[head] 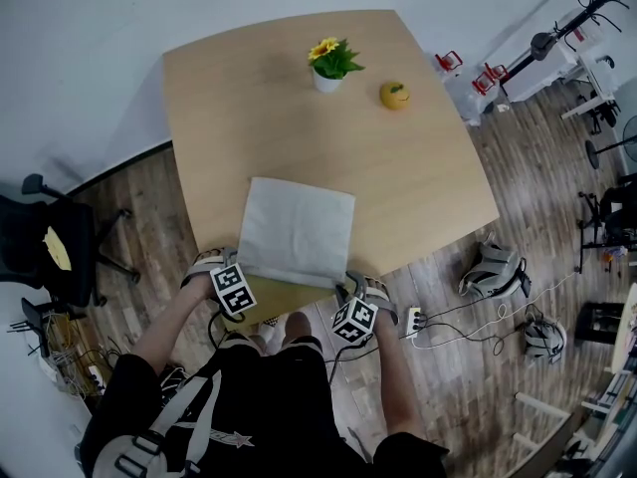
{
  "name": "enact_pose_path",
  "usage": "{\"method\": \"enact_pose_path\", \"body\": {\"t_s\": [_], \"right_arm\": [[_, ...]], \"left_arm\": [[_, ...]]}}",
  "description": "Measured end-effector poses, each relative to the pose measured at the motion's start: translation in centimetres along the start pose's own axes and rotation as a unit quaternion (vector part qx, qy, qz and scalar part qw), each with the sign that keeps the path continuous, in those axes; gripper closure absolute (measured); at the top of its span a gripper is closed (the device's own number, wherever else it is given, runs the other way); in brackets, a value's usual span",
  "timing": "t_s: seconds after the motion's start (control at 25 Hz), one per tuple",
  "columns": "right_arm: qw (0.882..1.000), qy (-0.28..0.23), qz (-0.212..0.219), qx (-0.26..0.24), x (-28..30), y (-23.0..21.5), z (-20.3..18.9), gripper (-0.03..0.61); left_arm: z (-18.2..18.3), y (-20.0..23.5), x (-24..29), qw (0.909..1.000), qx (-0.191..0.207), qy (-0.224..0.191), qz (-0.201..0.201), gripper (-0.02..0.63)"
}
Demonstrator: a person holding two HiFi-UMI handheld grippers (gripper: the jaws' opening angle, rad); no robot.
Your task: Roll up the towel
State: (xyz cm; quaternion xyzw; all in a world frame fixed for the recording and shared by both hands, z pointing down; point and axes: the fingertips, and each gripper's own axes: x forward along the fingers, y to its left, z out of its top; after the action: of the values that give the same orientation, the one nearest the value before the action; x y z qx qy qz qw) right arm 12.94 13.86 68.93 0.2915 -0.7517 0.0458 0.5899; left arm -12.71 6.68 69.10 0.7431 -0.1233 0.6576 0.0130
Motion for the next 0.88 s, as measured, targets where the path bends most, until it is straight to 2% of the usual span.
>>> {"method": "enact_pose_path", "body": {"t_s": [0.24, 0.44, 0.68, 0.88], "right_arm": [[0.999, -0.006, -0.030, -0.014, -1.3, 0.0, 0.3, 0.390], [0.999, -0.015, -0.037, -0.027, -2.3, 1.3, 0.8, 0.390], [0.999, -0.017, -0.015, -0.044, -1.8, 3.9, 1.5, 0.396], [0.999, -0.014, 0.004, -0.049, -0.6, 4.9, 1.5, 0.402]], "left_arm": [[0.0, 0.1, -1.6, 0.9996, 0.000, -0.019, 0.023, 0.380], [0.8, -1.0, -3.3, 0.9982, 0.024, -0.041, 0.036, 0.388], [2.2, -4.2, -3.3, 0.9965, 0.061, -0.055, 0.015, 0.405], [2.6, -5.9, -1.7, 0.9955, 0.080, -0.051, -0.007, 0.414]]}}
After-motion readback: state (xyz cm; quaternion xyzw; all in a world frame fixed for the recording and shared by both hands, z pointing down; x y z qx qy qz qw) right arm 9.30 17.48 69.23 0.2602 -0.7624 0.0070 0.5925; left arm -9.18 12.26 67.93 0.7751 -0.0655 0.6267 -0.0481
